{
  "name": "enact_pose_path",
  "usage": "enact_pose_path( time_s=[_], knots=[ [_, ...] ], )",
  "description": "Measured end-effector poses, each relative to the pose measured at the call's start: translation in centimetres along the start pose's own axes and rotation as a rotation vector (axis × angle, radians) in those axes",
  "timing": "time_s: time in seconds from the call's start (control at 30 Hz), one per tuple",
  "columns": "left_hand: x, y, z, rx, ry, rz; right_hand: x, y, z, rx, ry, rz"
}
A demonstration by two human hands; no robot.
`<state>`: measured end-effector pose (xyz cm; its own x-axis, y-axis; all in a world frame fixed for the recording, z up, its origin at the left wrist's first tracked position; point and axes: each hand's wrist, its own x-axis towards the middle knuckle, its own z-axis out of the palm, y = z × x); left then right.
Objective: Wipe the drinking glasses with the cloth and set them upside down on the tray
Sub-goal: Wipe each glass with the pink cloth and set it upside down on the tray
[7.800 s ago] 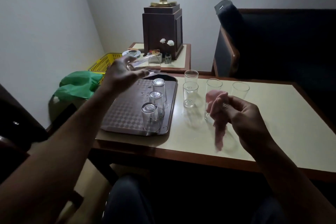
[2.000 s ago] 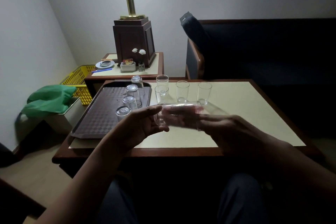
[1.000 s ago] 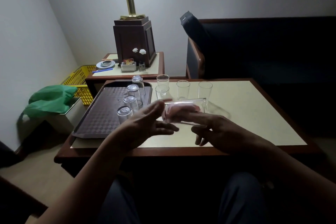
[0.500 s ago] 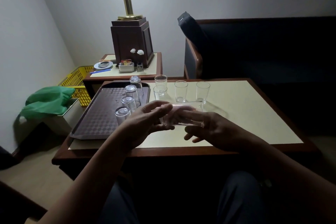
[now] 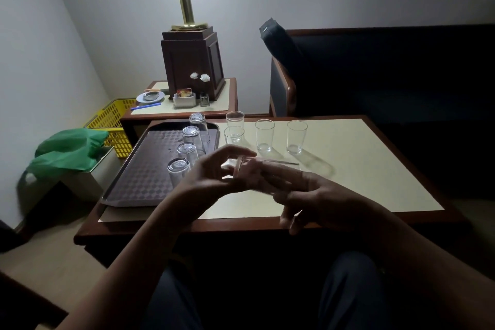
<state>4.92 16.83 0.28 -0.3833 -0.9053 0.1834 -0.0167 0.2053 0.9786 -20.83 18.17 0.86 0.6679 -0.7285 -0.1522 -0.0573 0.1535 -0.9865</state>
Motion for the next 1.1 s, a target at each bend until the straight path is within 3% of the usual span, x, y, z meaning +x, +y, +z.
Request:
enact_pose_path(
  time_s=[0.07, 0.23, 0.33, 0.4, 0.43, 0.47, 0.53, 0.6, 0.73, 0.93, 1.0, 1.1],
  knots=[
    [-0.3, -0.1, -0.1, 0.008, -0.037, 0.044, -0.2, 0.2, -0.3, 0.115, -0.002, 0.032],
    [-0.7, -0.5, -0.4, -0.024, 0.162, 0.020, 0.0, 0.3, -1.7, 0.068, 0.135, 0.036],
    [-0.7, -0.8, -0.3, -0.084, 0.254, -0.030, -0.2, 0.1, -1.3, 0.186, 0.336, -0.007],
    [-0.7, -0.8, 0.0, -0.176, 0.319, -0.119, -0.3, -0.5, -1.1, 0.317, 0.467, -0.120],
    [-0.6, -0.7, 0.1, -0.215, 0.333, -0.162, -0.3, -0.9, -1.0, 0.273, 0.545, -0.197],
    [-0.6, -0.8, 0.1, -0.247, 0.336, -0.203, -0.3, -1.0, -0.8, 0.085, 0.648, -0.274],
    [-0.4, -1.2, -0.2, -0.305, 0.302, -0.259, -0.5, -0.8, -0.6, -0.596, 0.779, -0.462],
    [-0.1, -1.5, -0.3, -0.342, 0.230, -0.284, -0.3, -0.2, -0.2, -1.012, 0.653, -0.567],
    [0.1, -1.2, 0.1, -0.298, 0.120, -0.337, -0.1, -1.4, -0.3, -1.023, 0.405, -0.572],
    [-0.3, 0.8, -0.3, -0.291, -0.024, -0.386, 0.7, -2.3, -1.5, -1.288, 0.418, -0.803],
    [-0.6, 1.9, -0.1, -0.237, 0.013, -0.307, 1.2, -1.7, -1.9, -1.236, 0.486, -0.797],
    [-1.0, 3.0, 0.2, 0.030, 0.154, -0.053, 1.4, -0.8, -2.0, -0.582, 0.545, -0.430]
  ],
)
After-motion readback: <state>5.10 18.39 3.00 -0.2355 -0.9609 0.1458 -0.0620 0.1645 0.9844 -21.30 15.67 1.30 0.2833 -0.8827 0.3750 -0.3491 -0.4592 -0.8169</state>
